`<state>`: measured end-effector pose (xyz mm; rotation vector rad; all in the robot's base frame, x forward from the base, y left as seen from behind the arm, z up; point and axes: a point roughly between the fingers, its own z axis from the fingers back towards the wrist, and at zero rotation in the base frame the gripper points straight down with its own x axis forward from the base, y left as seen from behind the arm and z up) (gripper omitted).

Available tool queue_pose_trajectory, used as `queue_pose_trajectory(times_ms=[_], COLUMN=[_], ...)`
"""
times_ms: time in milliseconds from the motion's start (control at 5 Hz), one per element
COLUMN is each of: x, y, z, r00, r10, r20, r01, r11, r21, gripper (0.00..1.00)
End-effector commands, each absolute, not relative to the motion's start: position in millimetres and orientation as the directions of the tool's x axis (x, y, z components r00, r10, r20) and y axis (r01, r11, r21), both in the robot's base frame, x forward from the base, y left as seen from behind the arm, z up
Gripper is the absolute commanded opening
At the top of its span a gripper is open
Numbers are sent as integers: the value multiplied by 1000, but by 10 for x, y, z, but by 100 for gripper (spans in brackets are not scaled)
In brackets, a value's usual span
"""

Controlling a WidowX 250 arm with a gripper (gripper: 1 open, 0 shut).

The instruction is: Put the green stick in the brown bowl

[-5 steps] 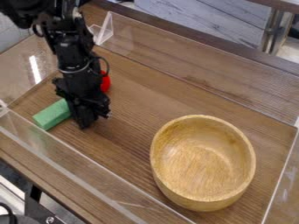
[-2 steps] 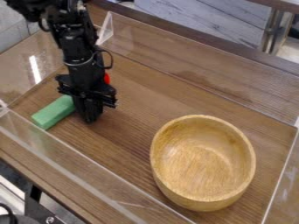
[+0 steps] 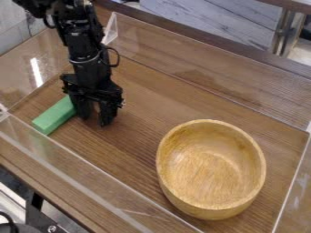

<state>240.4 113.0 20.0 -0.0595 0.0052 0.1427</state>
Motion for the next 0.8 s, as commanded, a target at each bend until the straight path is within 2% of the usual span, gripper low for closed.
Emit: queue_pose_trajectory(times_ms=[0, 200, 600], x=[2525, 2516, 2340], y=[1160, 1105, 870], z=[367, 401, 606], r00=[989, 986, 968], r10=[135, 152, 233], r20=[59, 68, 91], r01=[-133, -150, -233], r11=[991, 988, 972], r21=[-31, -24, -12], gripper=[0, 0, 0])
